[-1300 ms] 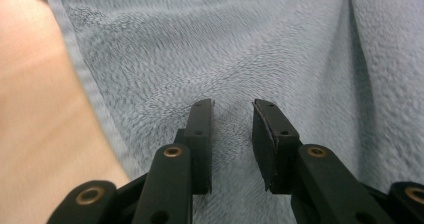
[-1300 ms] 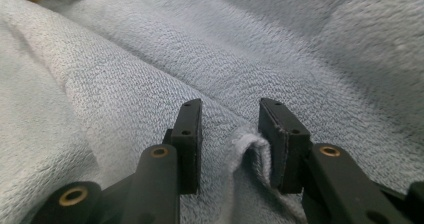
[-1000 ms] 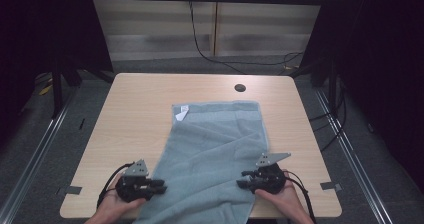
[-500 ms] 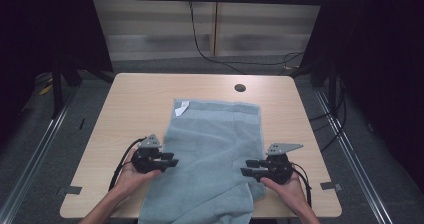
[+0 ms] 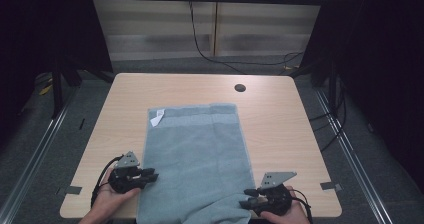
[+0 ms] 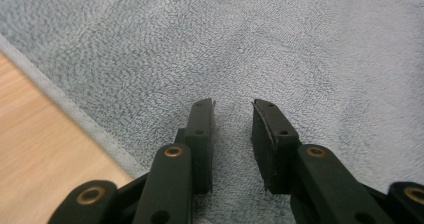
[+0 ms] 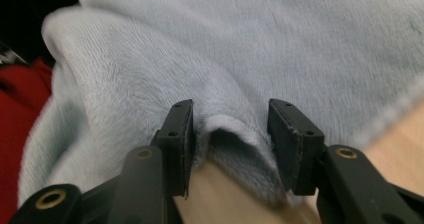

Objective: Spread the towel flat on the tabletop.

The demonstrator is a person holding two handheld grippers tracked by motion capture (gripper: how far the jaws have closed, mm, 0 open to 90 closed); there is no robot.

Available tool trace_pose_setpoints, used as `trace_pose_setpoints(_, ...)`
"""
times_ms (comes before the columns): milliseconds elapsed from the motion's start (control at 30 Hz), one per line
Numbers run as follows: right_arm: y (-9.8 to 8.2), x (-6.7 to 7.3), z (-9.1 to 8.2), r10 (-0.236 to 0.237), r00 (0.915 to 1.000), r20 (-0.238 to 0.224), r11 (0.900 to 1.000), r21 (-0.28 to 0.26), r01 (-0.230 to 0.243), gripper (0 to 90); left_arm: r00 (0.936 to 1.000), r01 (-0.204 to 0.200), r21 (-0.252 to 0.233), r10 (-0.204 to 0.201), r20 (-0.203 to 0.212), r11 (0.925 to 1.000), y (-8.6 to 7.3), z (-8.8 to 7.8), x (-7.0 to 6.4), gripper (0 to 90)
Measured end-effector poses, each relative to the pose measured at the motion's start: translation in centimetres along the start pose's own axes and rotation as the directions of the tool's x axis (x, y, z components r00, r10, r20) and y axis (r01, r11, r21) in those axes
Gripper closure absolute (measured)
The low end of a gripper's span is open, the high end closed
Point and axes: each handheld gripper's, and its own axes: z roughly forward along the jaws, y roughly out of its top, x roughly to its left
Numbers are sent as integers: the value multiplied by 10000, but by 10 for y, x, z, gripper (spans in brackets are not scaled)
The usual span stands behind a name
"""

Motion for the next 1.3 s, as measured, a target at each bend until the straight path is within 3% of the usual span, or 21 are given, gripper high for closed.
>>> trace_pose_setpoints(33,-3,2,-2,82,10000,6,9999,-101,-82,536,9993,-266,21,267,-244,9996,0,0,-1,712)
trace_pose_setpoints(67,-3,2,-2,82,10000,6,9999,-101,-82,536,9993,-266,21,267,-244,9996,0,0,-1,725)
trace_pose_setpoints(200,-9,2,-9,222,9997,60,9997,-39,-221,494,9985,21,-105,-27,-549,9999,15,14,11,725)
trace_pose_setpoints(233,-5,-1,-11,242,9996,132,9997,55,-242,439,9980,128,-119,-135,-617,9998,23,23,16,724)
trace_pose_setpoints(367,6,-12,-15,606,9979,-225,9947,-816,-622,428,9973,218,133,-208,-703,9997,38,35,20,699)
trace_pose_setpoints(400,18,-24,-13,785,9969,70,9892,-1244,-770,442,9971,177,179,-163,-743,9997,41,37,20,686)
trace_pose_setpoints(433,18,-24,-13,785,9969,70,9892,-1244,-770,442,9976,140,252,-122,-677,9996,43,39,21,686)
trace_pose_setpoints(600,48,-55,4,928,9935,658,9820,-1711,-803,461,9989,333,102,-330,-324,9994,44,41,24,649)
trace_pose_setpoints(633,56,-62,12,1006,9910,879,9826,-1648,-851,466,9995,194,127,-191,-261,9997,42,39,22,649)
trace_pose_setpoints(733,61,-65,24,984,9877,1215,9872,-1371,-815,463,9996,118,74,-117,-244,9999,37,35,19,649)
trace_pose_setpoints(800,57,-63,37,852,9855,1468,9950,-635,-766,435,9998,198,-25,-199,-43,9998,28,27,15,649)
trace_pose_setpoints(900,53,-60,39,850,9849,1509,9960,-397,-799,399,9998,183,-135,-183,55,9997,23,24,13,648)
trace_pose_setpoints(1000,39,-50,34,962,9833,1547,9932,-799,-846,384,9994,194,-139,-190,300,9997,18,20,9,647)
trace_pose_setpoints(1133,34,-43,31,838,9828,1645,9946,-752,-722,385,9992,191,-331,-180,347,9993,15,20,5,632)
trace_pose_setpoints(1233,28,-39,25,873,9839,1562,9941,-773,-759,387,9980,342,-330,-324,545,9989,13,19,1,627)
trace_pose_setpoints(1300,25,-37,23,880,9839,1554,9941,-770,-767,387,9975,190,-137,-181,682,9997,12,17,-7,627)
